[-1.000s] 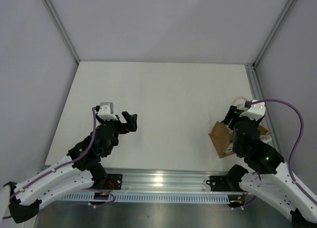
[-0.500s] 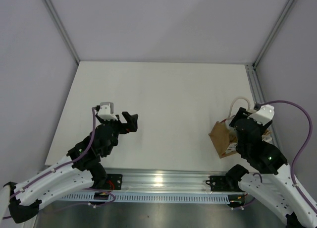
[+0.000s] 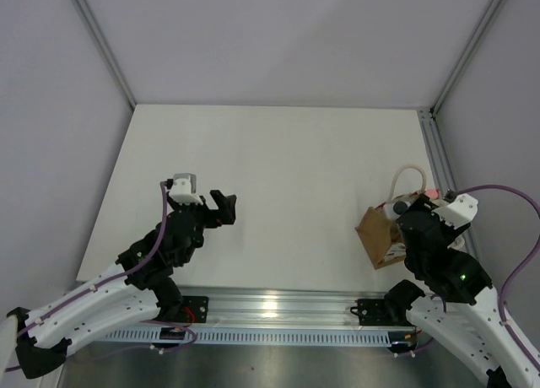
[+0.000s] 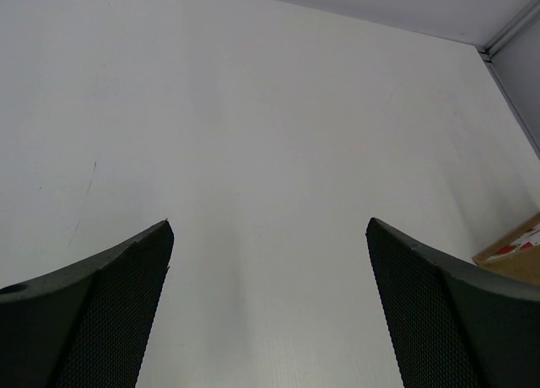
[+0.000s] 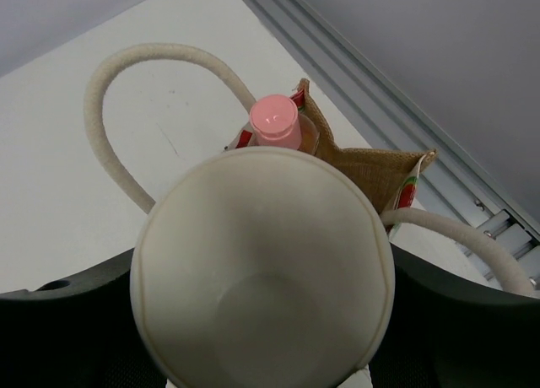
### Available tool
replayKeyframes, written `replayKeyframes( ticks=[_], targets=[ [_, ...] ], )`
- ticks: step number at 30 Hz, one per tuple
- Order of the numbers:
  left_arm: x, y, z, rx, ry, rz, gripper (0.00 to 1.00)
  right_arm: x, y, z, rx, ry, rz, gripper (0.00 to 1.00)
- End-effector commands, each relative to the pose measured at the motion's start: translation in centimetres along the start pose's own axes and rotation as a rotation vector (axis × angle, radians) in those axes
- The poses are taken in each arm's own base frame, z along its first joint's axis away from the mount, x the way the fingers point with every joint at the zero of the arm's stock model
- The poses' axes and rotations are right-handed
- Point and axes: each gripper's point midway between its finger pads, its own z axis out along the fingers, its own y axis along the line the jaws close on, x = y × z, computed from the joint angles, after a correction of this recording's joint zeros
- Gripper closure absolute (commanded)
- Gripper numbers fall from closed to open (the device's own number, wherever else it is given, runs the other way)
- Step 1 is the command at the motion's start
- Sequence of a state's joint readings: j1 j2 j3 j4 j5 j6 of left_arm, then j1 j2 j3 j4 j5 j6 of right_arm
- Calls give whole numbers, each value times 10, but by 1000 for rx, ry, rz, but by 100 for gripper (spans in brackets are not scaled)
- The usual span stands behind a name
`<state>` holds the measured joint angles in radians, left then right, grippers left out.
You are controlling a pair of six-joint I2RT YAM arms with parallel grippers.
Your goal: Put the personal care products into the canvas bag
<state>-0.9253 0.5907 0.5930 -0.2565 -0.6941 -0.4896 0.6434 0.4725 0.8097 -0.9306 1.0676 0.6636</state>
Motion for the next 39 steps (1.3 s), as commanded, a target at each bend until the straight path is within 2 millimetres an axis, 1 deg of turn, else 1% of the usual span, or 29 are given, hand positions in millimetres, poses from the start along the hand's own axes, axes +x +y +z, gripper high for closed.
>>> replayKeyframes(
  ticks=[1,8,10,12,15,22,24,27,29,32,34,35,38,39],
  targets=[
    [-16,-8,-2,25,-36,-53,0,-15,3,4,35,-74,131,100],
    [-16,-9,-2,25,-33,-51,1,-4,7,8,32,-56,134,100],
    [-17,-8,-3,25,-35,-52,1,3,9,9,31,-40,119,100],
    [-17,-9,-2,25,-35,-52,1,10,7,10,48,-18,118,100],
    [-17,-8,-2,23,-35,-52,1,15,2,10,72,-8,109,100],
    [-16,-7,-2,19,-34,-49,1,9,-2,9,92,-23,128,100],
    [-16,-7,-2,18,-35,-51,1,10,-3,10,106,-24,118,100],
    [-17,-7,-3,19,-37,-52,1,19,5,15,109,-5,106,100],
    [-16,-6,-3,17,-36,-51,1,29,12,20,99,10,80,100],
    [-17,-6,-2,13,-39,-49,1,37,15,23,100,21,50,100],
    [-18,-6,-2,13,-39,-49,1,38,14,24,109,18,45,97],
    [-17,-6,-2,13,-38,-48,1,38,16,24,104,18,48,92],
    [-18,-5,-3,12,-41,-50,1,42,20,26,85,25,42,82],
    [-18,-6,-4,16,-42,-52,1,45,21,26,76,34,39,77]
  ],
)
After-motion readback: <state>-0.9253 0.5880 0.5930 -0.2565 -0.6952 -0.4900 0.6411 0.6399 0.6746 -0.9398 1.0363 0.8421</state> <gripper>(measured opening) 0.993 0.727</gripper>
